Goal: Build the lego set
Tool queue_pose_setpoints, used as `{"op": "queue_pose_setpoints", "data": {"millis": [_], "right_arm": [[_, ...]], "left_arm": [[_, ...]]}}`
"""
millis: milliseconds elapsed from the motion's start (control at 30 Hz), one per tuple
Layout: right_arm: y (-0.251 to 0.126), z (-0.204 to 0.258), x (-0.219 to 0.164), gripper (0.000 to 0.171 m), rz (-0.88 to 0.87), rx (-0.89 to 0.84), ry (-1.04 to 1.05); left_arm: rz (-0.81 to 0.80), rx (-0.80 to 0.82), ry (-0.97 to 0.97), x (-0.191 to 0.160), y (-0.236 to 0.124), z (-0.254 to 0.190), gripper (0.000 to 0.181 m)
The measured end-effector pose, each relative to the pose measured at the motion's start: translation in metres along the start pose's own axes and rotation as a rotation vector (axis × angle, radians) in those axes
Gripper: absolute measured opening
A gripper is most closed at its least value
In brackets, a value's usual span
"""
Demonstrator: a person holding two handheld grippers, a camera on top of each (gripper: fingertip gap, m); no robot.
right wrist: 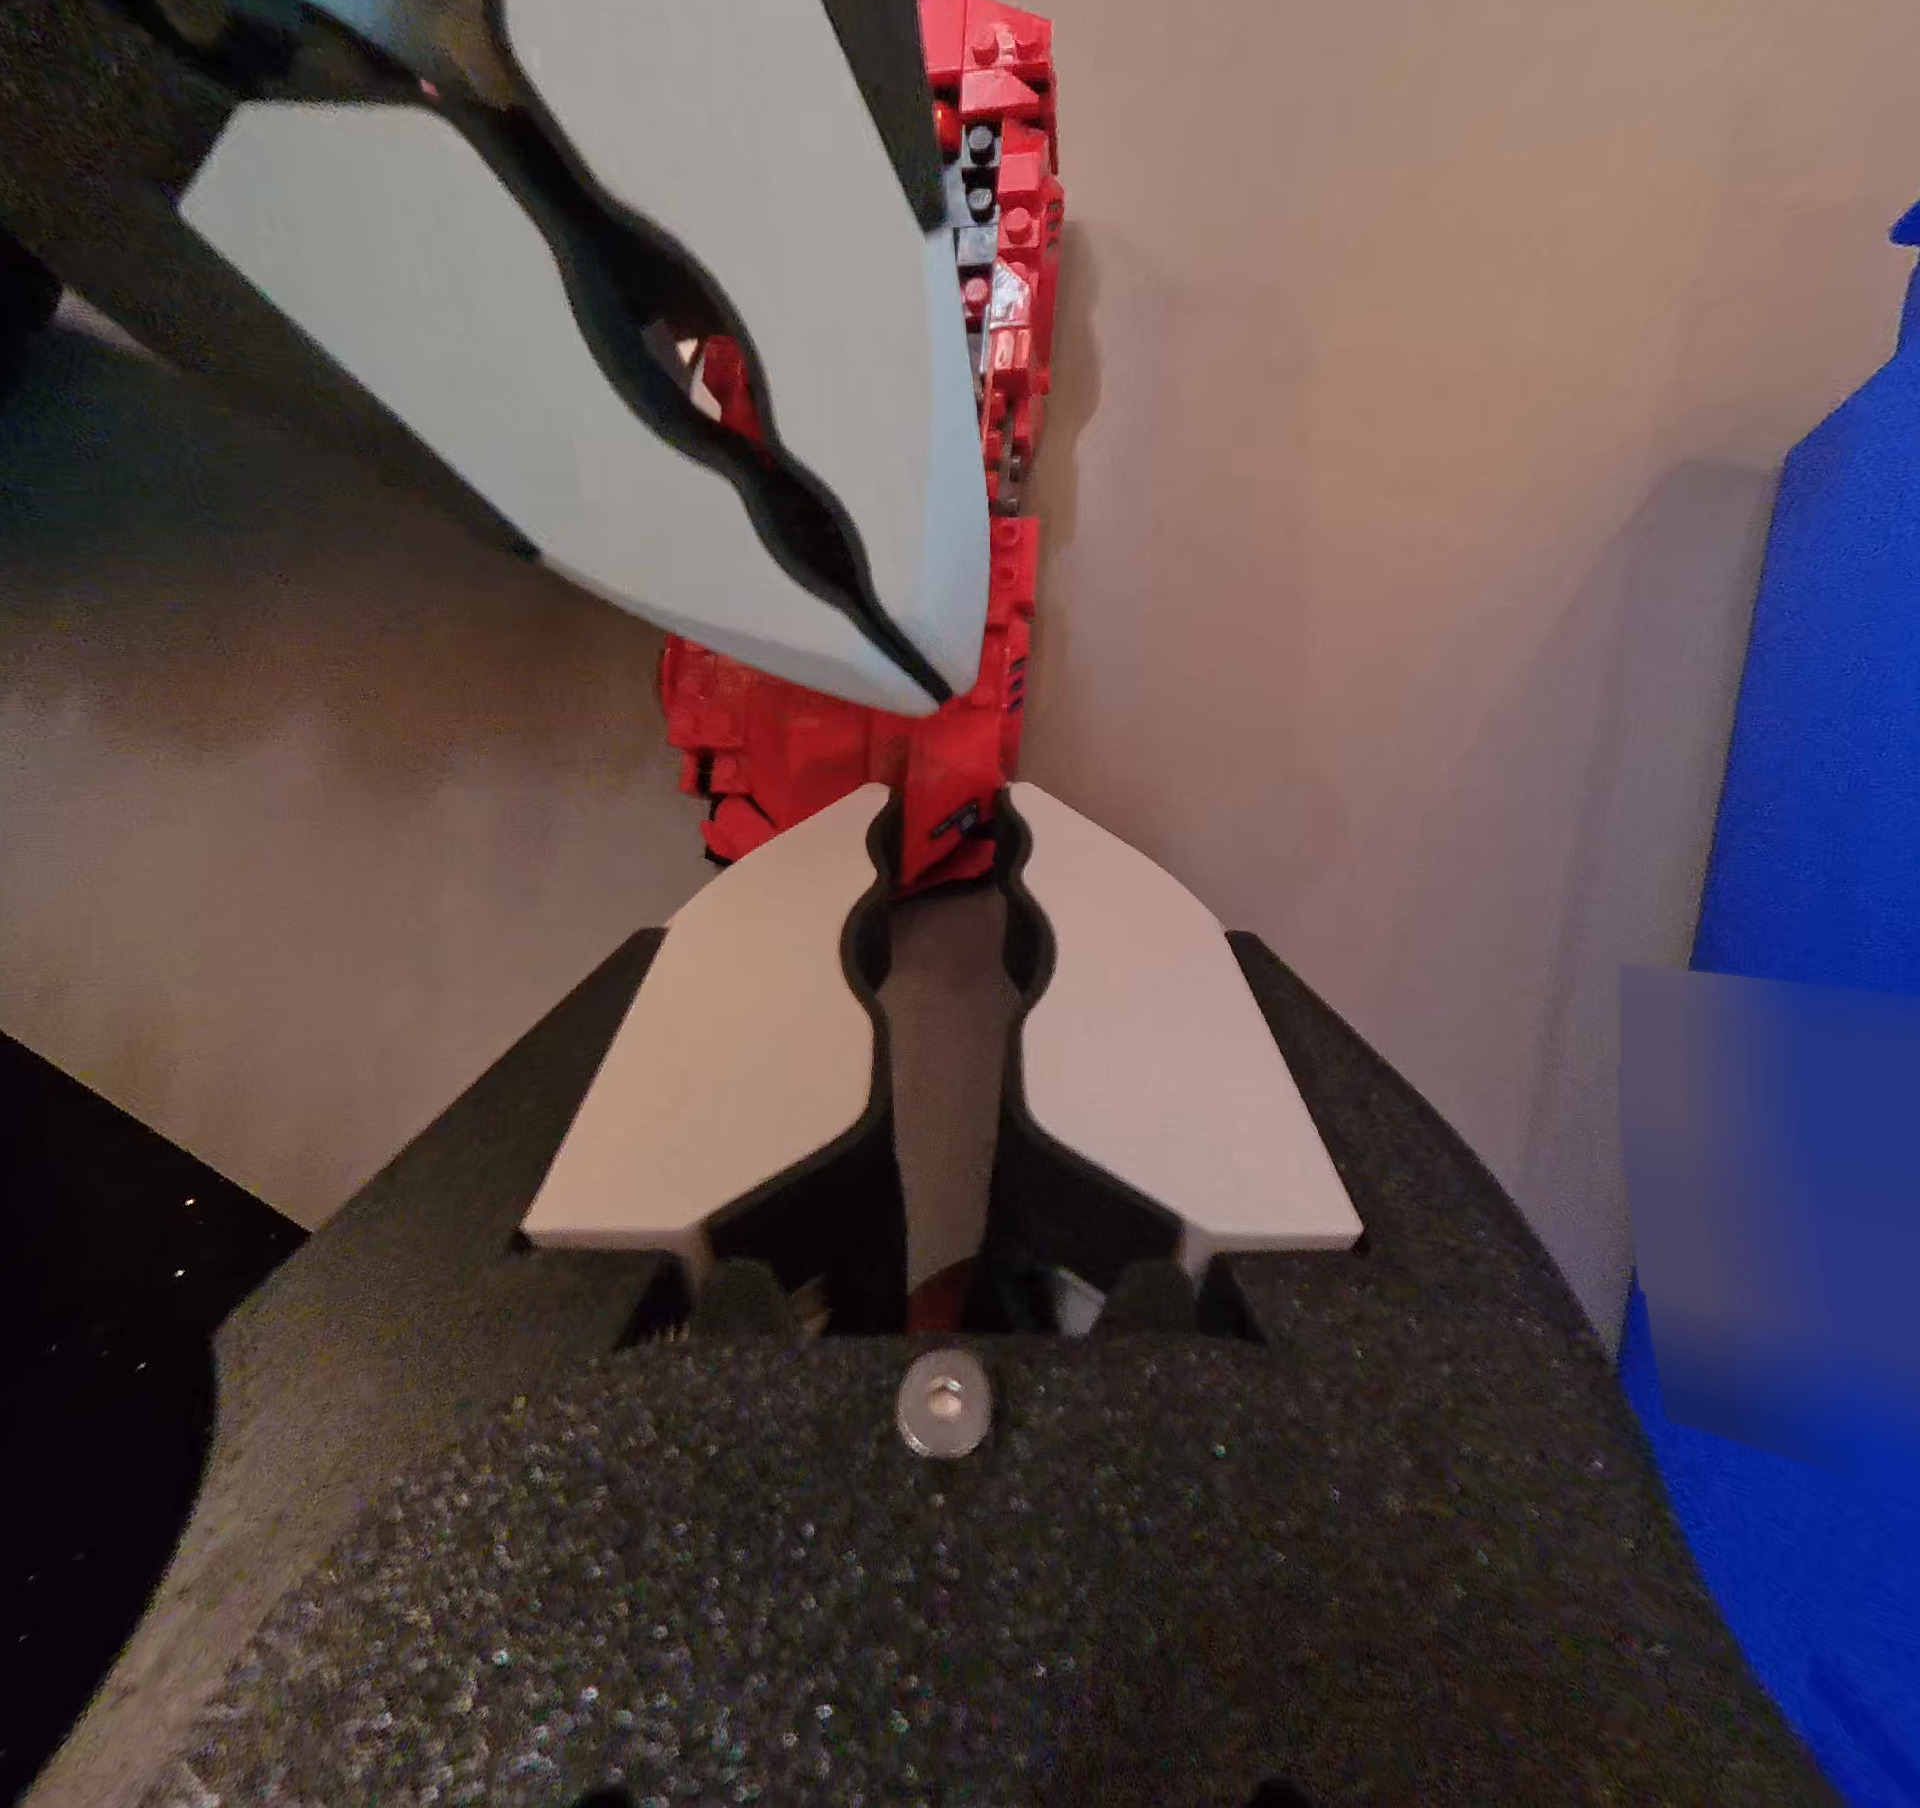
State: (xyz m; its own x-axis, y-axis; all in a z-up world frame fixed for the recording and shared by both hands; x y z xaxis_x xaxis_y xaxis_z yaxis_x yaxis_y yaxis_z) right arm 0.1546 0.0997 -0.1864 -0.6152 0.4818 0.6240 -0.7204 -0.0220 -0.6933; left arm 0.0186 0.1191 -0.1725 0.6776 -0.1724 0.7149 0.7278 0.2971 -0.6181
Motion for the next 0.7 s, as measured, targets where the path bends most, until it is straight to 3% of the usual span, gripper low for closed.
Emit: {"op": "queue_pose_setpoints", "data": {"millis": [33, 700], "right_arm": [[0.0, 0.0, 0.0, 0.016, 0.003, -0.002, 0.001], [0.002, 0.002, 0.002, 0.017, 0.032, -0.015, -0.04]], "left_arm": [[-0.003, -0.008, 0.004, 0.001, 0.002, -0.001, 0.0], [0.069, -0.052, -0.026, -0.005, 0.01, -0.002, 0.0]]}}
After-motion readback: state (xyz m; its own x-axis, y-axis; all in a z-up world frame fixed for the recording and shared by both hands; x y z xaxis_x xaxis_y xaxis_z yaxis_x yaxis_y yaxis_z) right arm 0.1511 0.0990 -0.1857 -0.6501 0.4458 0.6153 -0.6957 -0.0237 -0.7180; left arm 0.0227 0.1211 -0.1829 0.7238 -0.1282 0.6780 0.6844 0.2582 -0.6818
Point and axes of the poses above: each gripper's, where its closed fingertips meet, y out along the fingers, x out of its top, z = x × y across the jaws, the point moved 10 cm from there along -y, back along the fingers, and after that the axes turned 14 degrees about x, right-handed, at the moved point
